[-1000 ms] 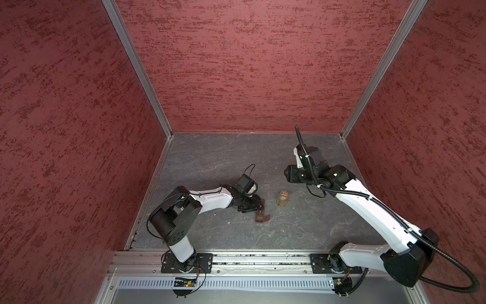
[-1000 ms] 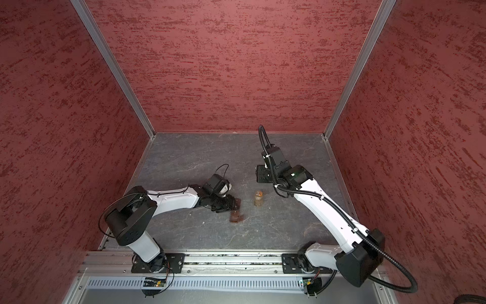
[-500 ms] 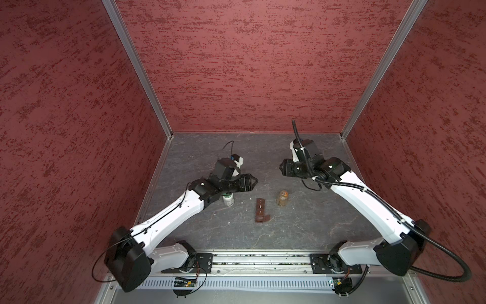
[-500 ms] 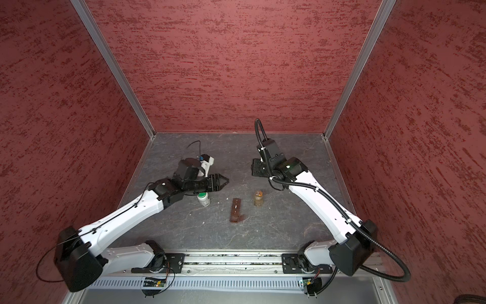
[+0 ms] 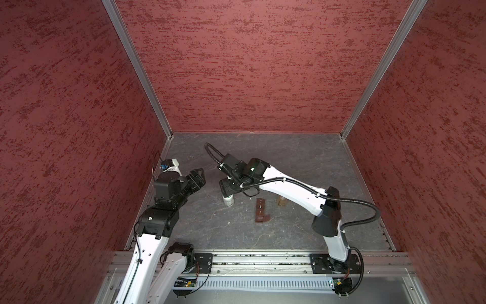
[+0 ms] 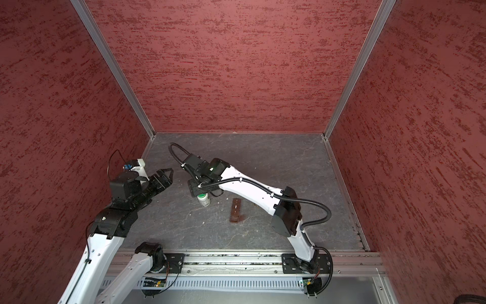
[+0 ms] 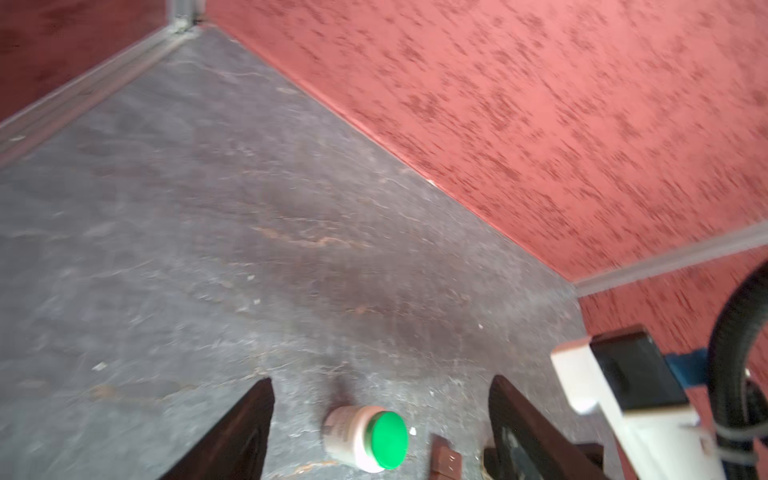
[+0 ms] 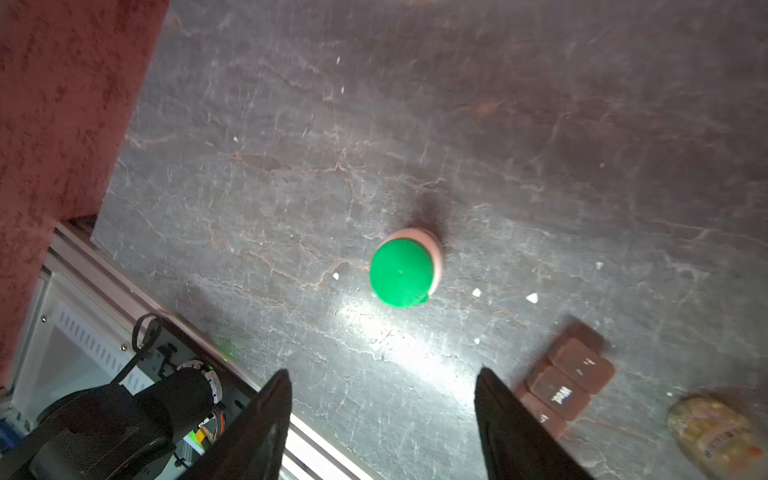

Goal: Sort the pills into containers
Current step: 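Move the right gripper over the green-capped white bottle while the left arm withdraws, then lower the right gripper and close it around the white bottle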

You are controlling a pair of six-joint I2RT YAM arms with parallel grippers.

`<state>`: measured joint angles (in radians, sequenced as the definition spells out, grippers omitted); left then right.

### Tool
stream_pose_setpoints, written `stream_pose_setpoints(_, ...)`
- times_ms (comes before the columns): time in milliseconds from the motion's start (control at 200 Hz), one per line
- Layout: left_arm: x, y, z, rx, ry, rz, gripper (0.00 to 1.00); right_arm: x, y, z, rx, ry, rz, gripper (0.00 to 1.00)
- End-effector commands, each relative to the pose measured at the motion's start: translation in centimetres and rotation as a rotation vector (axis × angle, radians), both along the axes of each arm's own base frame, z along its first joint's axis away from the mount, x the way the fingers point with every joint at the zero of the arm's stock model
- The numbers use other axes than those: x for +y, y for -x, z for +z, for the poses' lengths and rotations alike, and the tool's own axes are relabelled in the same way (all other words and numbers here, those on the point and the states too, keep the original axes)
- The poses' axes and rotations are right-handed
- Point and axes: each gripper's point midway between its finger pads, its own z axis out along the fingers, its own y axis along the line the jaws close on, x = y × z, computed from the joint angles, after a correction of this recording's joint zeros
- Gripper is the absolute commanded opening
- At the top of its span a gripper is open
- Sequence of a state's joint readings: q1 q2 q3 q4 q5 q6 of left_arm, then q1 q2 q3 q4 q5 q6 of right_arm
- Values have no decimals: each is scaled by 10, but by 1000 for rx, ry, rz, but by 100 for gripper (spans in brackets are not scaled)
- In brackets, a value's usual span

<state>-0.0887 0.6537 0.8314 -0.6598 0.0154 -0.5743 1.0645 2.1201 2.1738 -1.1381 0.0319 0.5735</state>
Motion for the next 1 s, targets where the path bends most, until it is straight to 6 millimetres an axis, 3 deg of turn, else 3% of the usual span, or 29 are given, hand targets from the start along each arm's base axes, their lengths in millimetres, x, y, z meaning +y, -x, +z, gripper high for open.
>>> stream_pose_setpoints(0, 15, 12, -23, 75, 16, 62, 82, -4, 11, -10, 60, 80, -27, 76)
stream_pose_setpoints(240, 29, 22, -37, 97, -6, 121, 84, -4, 14, -40, 168, 150, -179, 79)
stream_pose_setpoints(441, 35, 25, -44, 105, -25, 156, 86, 3, 11, -55, 263, 110, -333, 79)
stream_pose_setpoints(626, 37, 29, -49, 104, -25, 172, 86, 12, -8, -62, 274, 45, -426, 81)
stream_pose_setpoints(817, 38, 31, -52, 101, -34, 176, 87, 7, -28, -73, 272, 39, -488, 82)
stream_pose_setpoints(992, 38, 32, -56, 96, -31, 179, 87, 11, -32, -81, 280, 43, -501, 81)
